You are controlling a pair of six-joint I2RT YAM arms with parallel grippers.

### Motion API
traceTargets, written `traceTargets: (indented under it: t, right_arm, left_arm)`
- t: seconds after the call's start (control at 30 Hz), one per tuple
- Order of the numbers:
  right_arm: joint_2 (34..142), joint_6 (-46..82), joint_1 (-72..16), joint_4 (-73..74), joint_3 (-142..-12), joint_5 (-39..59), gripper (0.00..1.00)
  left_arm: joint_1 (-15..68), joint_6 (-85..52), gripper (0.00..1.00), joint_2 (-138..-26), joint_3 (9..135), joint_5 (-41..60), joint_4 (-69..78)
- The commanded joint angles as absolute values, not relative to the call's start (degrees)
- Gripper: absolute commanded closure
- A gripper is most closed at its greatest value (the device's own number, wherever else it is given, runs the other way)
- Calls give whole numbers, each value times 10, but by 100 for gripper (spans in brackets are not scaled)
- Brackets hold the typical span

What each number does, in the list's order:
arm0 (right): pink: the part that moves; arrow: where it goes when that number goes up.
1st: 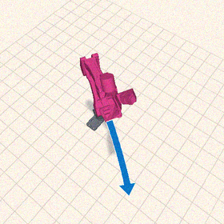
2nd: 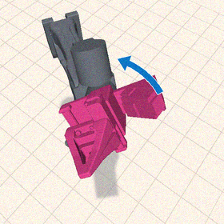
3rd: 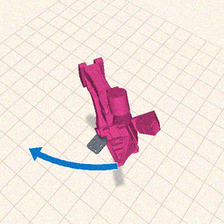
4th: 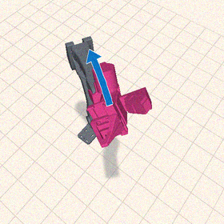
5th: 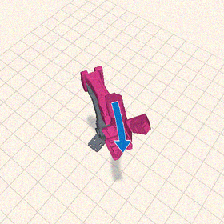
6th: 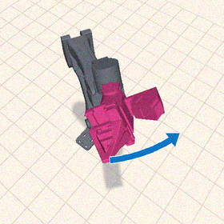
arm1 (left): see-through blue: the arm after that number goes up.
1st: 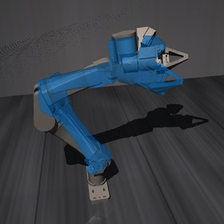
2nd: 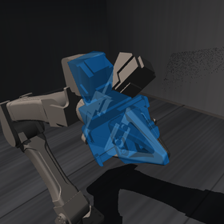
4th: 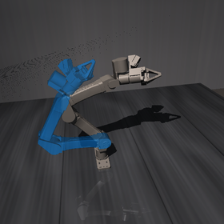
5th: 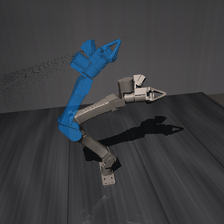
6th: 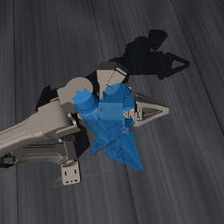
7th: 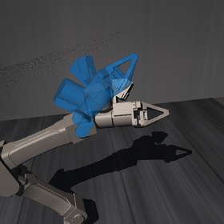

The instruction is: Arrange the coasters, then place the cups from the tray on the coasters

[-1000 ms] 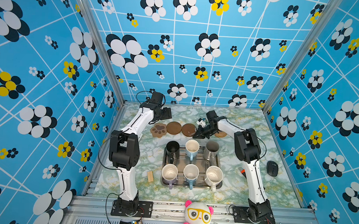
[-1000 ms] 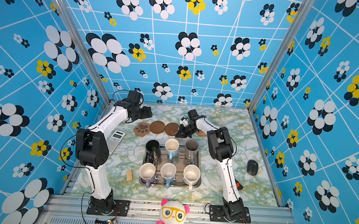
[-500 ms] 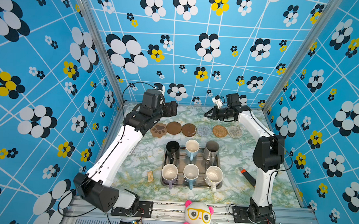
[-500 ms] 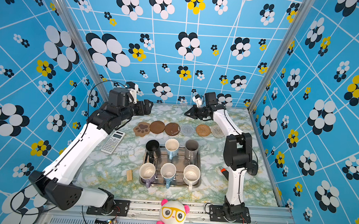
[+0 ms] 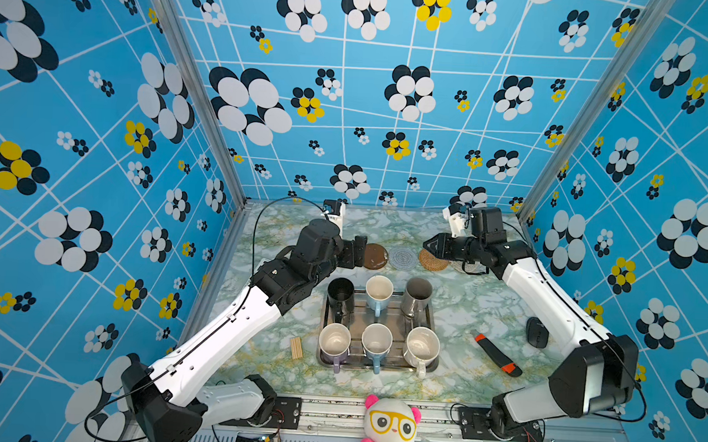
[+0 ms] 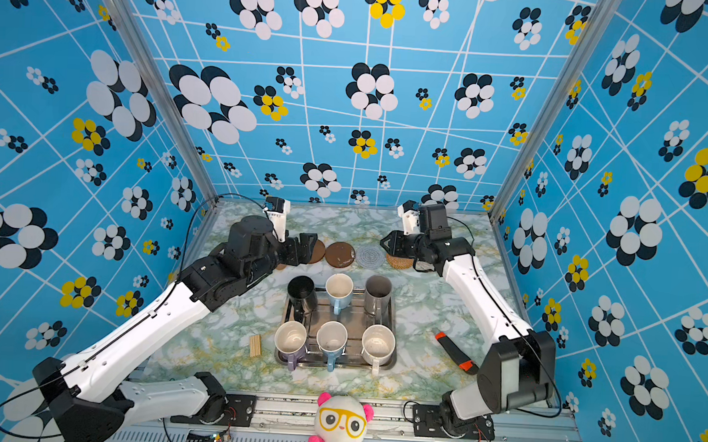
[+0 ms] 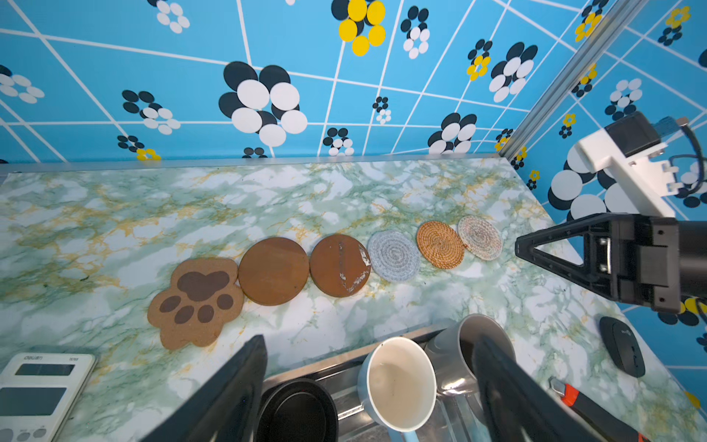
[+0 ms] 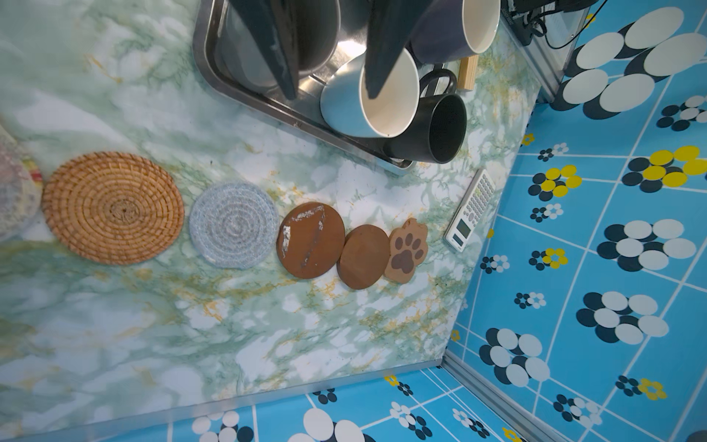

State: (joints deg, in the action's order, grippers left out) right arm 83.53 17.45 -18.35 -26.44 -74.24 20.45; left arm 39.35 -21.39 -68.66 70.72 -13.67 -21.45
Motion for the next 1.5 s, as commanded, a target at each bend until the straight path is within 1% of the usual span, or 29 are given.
traceTargets:
  t: [0.0, 0.07, 0.13, 0.3, 0.47, 0.63, 0.73, 0.93, 1.03, 1.1, 1.47]
  right_arm:
    - [791, 165, -215, -249, -694, 121, 59]
    - [767, 174, -227, -241, -664, 119, 54]
    - [745, 181, -237, -240, -640, 113, 52]
    - [681, 164, -265, -253, -588, 69, 50]
    - [641, 164, -299, -292, -560, 23, 49]
    - [642, 176, -317, -343, -554, 11, 50]
    - [641, 185, -327, -346, -531, 19, 50]
    - [636, 223, -335, -324, -494, 20, 51]
    - [638, 235, -344, -319, -482, 1, 52]
    - [640, 250, -349, -317, -477, -30, 54]
    - [678, 270, -355, -268, -467, -8, 55]
  left_arm:
    - [422, -204, 14, -676, 683, -189, -186]
    - [429, -201, 14, -671, 662, -198, -173]
    - [431, -204, 14, -667, 643, -201, -159]
    - [434, -208, 15, -663, 593, -200, -100]
    - [433, -203, 15, -680, 585, -212, -91]
    - [433, -192, 15, -694, 588, -234, -99]
    - [432, -188, 15, -697, 588, -239, -102]
    - [430, -187, 13, -696, 577, -238, -86]
    - [428, -188, 13, -702, 579, -237, -88]
    - [427, -188, 13, -707, 581, -235, -88]
    - [420, -193, 11, -708, 578, -225, -87]
